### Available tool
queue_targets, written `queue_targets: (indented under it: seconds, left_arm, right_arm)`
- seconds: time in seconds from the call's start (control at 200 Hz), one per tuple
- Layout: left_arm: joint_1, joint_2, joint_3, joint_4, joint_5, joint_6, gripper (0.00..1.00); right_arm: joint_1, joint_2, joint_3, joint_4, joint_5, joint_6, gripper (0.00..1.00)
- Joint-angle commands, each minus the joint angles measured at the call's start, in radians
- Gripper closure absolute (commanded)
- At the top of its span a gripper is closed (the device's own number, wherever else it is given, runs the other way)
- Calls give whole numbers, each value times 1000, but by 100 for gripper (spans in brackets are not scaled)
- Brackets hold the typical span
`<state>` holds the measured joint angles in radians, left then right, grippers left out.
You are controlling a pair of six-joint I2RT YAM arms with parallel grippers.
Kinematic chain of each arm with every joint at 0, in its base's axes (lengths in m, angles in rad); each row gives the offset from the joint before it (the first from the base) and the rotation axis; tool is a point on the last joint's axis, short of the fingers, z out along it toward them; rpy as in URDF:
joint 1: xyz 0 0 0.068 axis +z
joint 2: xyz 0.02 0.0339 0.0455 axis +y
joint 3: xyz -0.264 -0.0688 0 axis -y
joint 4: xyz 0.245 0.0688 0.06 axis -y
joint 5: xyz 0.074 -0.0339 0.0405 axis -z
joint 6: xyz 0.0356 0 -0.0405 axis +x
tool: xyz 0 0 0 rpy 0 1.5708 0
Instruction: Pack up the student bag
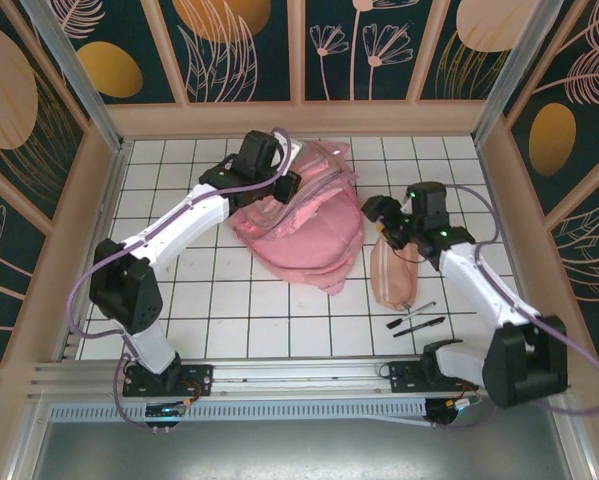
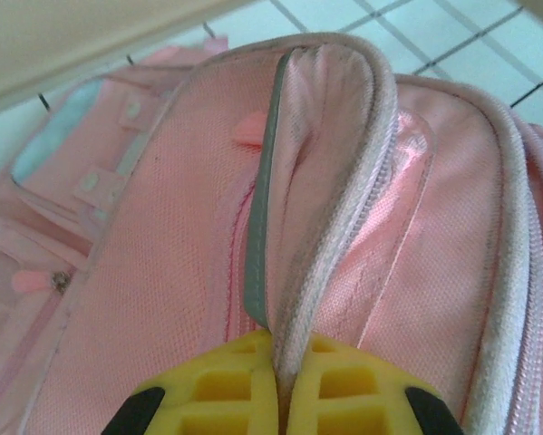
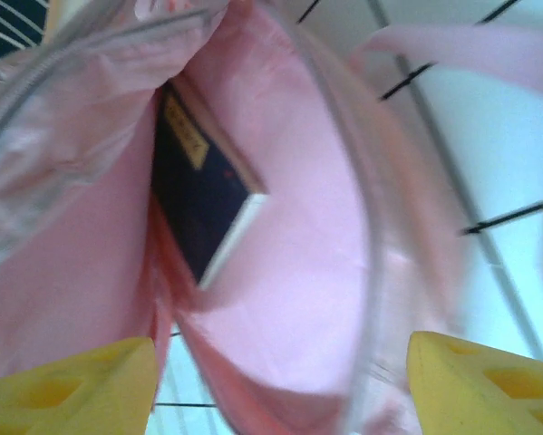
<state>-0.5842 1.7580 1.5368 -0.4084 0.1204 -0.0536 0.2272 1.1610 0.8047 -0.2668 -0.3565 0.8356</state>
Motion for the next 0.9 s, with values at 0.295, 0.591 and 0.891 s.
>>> queue_targets:
  seconds: [0.295,0.591,0.891]
  left_arm:
    - [171,81,64,-112,60,-67,29]
    - [188,305,73,-33,-213,43,37]
    - [156,157,-231,-261,-2,13,42]
  right_arm:
    - [110,111,-100,1,-203,-254,48]
    - [157,447,-39,299,-177,-158,61]
    - [43,776,252,262,-137,-263,77]
